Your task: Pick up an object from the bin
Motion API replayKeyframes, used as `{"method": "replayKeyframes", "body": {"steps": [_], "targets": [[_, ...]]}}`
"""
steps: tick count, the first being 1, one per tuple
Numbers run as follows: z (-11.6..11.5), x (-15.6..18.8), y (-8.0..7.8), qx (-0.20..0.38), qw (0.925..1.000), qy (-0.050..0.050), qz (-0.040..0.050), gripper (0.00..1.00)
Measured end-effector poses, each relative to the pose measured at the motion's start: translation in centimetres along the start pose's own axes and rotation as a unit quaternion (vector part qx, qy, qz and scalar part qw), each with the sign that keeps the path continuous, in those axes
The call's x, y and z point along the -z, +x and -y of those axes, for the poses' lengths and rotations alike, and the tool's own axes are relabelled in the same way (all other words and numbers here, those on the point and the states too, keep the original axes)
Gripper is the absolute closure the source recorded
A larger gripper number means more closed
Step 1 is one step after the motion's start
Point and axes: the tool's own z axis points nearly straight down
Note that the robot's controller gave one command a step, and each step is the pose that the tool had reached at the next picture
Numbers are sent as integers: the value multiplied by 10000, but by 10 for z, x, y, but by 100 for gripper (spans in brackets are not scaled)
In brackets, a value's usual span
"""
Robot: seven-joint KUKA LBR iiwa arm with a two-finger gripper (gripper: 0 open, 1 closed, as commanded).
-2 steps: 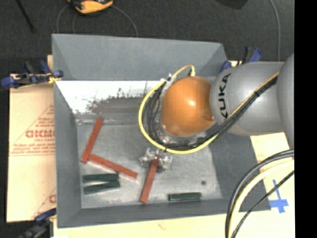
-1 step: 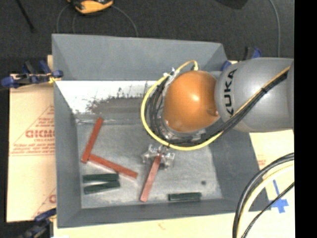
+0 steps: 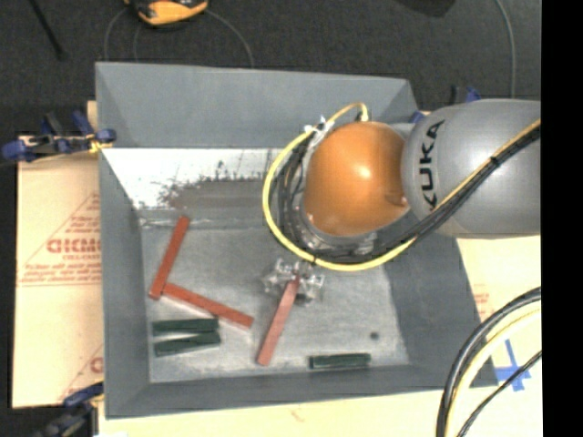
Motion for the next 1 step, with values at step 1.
{"method": "replayKeyframes", "body": {"steps": [1], "targets": [[1, 8, 0, -2, 10000, 11, 6, 100]]}}
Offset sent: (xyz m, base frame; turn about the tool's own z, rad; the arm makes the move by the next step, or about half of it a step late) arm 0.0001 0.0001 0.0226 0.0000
